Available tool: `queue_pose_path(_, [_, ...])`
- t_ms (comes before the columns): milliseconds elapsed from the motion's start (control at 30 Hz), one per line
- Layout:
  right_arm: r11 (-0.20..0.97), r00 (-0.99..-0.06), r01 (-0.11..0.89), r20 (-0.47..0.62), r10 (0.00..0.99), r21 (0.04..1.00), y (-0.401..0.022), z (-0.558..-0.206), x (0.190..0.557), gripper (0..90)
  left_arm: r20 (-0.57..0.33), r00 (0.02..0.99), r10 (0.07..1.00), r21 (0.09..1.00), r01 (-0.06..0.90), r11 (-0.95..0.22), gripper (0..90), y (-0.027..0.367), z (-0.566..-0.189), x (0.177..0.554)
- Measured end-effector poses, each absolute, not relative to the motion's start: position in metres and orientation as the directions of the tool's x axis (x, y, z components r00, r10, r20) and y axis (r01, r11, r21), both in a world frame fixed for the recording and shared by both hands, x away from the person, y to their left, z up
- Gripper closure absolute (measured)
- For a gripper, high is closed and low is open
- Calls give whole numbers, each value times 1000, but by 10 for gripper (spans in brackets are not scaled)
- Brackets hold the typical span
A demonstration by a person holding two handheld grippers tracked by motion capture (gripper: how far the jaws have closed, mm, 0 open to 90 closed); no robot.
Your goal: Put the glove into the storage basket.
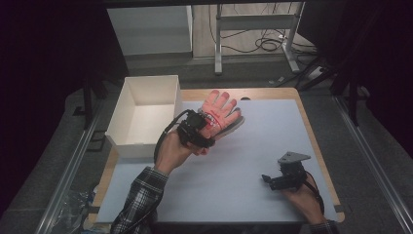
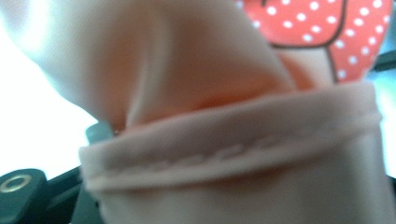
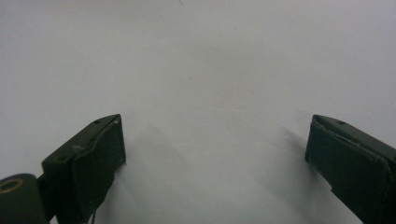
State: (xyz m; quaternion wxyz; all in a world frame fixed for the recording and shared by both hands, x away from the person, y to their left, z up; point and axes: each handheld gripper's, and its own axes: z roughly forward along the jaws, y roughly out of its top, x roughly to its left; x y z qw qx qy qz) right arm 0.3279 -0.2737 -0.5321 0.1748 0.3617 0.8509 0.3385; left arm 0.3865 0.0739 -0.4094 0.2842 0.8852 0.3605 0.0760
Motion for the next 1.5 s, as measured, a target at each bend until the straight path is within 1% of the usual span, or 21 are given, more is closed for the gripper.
queue_pose_path(533, [517, -686, 497, -50, 726, 697, -273, -533, 328, 27, -52, 655, 754, 559, 644, -522, 466, 106, -371, 411])
queue_pose_path(633, [516, -686, 497, -49, 726, 697, -273, -533, 328, 27, -54, 634, 772, 564, 657, -500, 466, 114, -365, 415])
queue_pose_path(767, [516, -686, 498, -49, 726, 697, -273, -533, 328, 27, -32, 602, 798, 563, 671, -483, 465, 126, -357, 420])
queue_pose_path(933, [516, -685, 498, -49, 727, 697, -273, -533, 328, 27, -18, 543, 839, 566, 698, -439, 464, 148, -349, 426])
queue_pose_path(1033, [517, -685, 498, -50, 727, 697, -273, -533, 328, 27, -14, 522, 853, 571, 704, -422, 463, 157, -348, 427])
queue_pose_path(1067, [517, -686, 496, -51, 726, 698, -273, -533, 329, 27, -15, 499, 866, 579, 711, -400, 461, 166, -347, 427])
queue_pose_path(1233, [517, -686, 496, -51, 726, 697, -273, -533, 329, 27, -8, 442, 897, 590, 726, -353, 456, 186, -350, 426])
queue_pose_path(1500, [518, -686, 495, -51, 726, 698, -273, -533, 329, 27, -30, 352, 936, 584, 766, -269, 452, 218, -367, 428])
